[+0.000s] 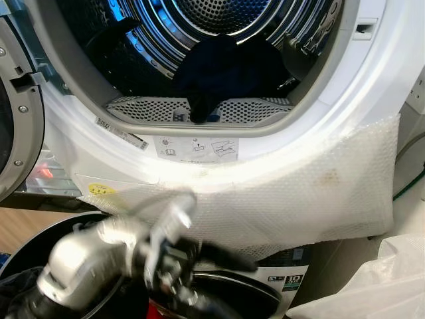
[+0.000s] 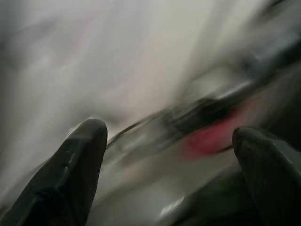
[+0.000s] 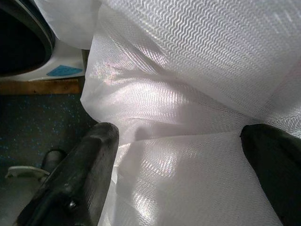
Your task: Clothes washing
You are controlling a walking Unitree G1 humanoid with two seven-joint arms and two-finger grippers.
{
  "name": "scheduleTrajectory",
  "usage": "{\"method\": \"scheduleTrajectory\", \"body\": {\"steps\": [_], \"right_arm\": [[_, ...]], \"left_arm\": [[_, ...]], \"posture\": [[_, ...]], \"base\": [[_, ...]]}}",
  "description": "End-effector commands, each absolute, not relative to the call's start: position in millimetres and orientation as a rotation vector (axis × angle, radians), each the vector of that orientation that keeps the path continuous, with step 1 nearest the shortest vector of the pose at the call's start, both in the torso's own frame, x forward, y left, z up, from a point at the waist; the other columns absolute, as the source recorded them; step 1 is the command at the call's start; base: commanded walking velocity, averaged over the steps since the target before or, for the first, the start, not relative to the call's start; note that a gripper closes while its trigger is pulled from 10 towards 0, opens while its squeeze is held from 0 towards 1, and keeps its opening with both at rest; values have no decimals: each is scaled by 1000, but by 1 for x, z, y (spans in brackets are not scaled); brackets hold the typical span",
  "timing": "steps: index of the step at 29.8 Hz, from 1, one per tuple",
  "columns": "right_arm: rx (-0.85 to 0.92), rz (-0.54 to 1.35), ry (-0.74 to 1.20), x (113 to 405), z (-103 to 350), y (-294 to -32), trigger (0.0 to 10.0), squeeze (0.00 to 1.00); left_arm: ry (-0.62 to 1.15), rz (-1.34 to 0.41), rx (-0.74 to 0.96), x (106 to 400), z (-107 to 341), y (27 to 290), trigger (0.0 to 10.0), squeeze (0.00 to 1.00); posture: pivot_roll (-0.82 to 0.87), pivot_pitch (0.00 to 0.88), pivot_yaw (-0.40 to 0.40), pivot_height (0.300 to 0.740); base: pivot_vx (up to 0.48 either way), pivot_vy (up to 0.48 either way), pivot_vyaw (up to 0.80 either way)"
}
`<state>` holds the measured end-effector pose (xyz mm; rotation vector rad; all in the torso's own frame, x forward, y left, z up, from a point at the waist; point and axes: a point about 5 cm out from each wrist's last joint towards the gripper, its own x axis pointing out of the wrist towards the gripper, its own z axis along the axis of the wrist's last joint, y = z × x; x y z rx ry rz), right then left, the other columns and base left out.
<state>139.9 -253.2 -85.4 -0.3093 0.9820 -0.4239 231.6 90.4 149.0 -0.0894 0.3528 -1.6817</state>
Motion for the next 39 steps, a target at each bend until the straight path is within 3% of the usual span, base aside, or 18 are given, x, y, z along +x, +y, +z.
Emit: {"method": "scheduleTrajectory", "body": {"steps": [1,2,3,4,5,6,11,13,18,23,25,32,37,38,39], "right_arm": [[-292,-440,1013,132,-89,-251,10000,0],[-298,-442,1023,129,-90,-252,10000,0],[-301,-442,1028,129,-90,-252,10000,0],[-305,-441,1034,128,-90,-252,10000,0],[-308,-441,1037,127,-91,-253,10000,0],[-306,-444,1038,126,-91,-253,10000,0],[-290,-471,1061,119,-92,-259,10000,0],[-298,-470,1083,113,-93,-262,10000,0],[-285,-481,1096,108,-94,-263,10000,0],[-311,-447,1126,102,-96,-262,10000,0],[-311,-447,1125,102,-96,-262,10000,0],[-315,-434,1127,102,-96,-263,10000,0],[-317,-422,1123,106,-95,-261,10000,0],[-318,-419,1121,107,-95,-261,10000,0],[-318,-417,1120,108,-95,-260,10000,0]], "left_arm": [[451,-1453,50,239,112,91,10000,1000],[437,-1384,63,238,104,84,10000,784],[416,-1380,72,235,102,81,10000,784],[412,-1369,71,232,100,78,10000,145],[411,-1361,71,230,99,76,10000,145],[399,-1356,79,228,97,73,10000,0],[346,-1196,58,223,90,66,10000,0],[308,-1043,34,219,91,69,10000,0],[320,-708,166,208,89,103,10000,0],[265,-433,120,196,100,129,10000,0],[257,-404,126,196,101,131,10000,0],[165,162,187,195,114,194,10000,0],[142,365,93,194,118,218,10000,0],[146,389,68,193,116,221,10000,141],[150,400,50,193,115,222,10000,141]], "posture": [[40,0,74,740],[38,0,76,740],[38,0,76,740],[34,0,75,740],[34,0,75,740],[31,0,77,740],[22,0,80,740],[35,0,77,740],[36,0,90,740],[76,0,81,740],[76,0,81,740],[115,0,76,740],[133,0,71,740],[134,0,68,740],[135,0,67,740]], "base": [[0,0,0],[0,0,0],[0,0,0],[0,0,0],[0,0,0],[0,0,0],[0,0,0],[0,0,0],[0,0,0],[0,0,0],[0,0,0],[0,0,0],[0,0,0],[0,0,0],[0,0,0]]}}
